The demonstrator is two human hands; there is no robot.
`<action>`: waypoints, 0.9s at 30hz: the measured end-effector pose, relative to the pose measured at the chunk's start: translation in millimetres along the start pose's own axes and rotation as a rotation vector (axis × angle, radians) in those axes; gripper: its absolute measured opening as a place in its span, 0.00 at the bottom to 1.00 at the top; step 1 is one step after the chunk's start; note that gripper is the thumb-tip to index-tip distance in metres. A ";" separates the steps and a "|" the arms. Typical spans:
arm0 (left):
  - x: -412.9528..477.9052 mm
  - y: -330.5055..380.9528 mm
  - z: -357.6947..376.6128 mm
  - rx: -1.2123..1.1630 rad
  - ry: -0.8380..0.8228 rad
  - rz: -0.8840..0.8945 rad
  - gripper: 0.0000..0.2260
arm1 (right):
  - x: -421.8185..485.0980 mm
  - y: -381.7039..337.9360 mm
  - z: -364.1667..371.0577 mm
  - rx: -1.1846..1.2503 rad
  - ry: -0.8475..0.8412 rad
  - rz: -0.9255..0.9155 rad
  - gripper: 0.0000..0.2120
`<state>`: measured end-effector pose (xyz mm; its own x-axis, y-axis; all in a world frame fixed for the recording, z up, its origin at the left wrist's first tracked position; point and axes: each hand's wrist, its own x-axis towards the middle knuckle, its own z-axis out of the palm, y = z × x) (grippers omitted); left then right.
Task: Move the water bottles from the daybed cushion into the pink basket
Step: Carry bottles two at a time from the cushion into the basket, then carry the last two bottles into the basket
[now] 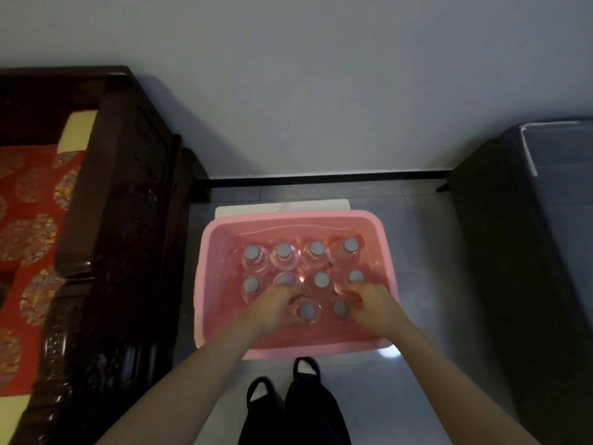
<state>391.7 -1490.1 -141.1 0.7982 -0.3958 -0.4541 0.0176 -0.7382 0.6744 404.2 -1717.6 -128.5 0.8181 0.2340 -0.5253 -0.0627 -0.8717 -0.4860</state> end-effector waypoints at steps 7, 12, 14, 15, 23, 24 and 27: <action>-67.3 24.0 -131.4 -0.101 0.385 -0.033 0.17 | 5.5 -94.4 -75.5 0.033 0.366 -0.137 0.09; -186.0 14.4 -203.9 -0.121 0.786 -0.098 0.24 | -10.8 -232.9 -90.5 0.024 0.446 -0.458 0.18; -241.7 3.0 -221.1 -0.121 0.901 -0.123 0.26 | -27.4 -293.2 -81.5 0.007 0.472 -0.591 0.18; -270.3 -3.3 -227.8 -0.120 0.945 -0.140 0.27 | -37.8 -322.6 -74.2 0.001 0.476 -0.644 0.19; -552.9 -90.6 -227.1 0.033 1.182 -0.411 0.37 | -151.0 -532.1 65.0 -0.060 0.476 -0.987 0.25; -585.8 -101.0 -222.4 0.044 1.198 -0.461 0.37 | -162.4 -552.3 84.6 -0.079 0.464 -1.011 0.26; -675.2 -136.2 -209.2 0.002 1.246 -0.612 0.39 | -193.9 -607.6 141.5 -0.121 0.402 -1.084 0.27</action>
<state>-23.6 -1008.0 195.4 0.6688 0.7300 0.1404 0.5560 -0.6166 0.5573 202.8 -1172.4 169.8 0.5333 0.7478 0.3954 0.8188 -0.3389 -0.4634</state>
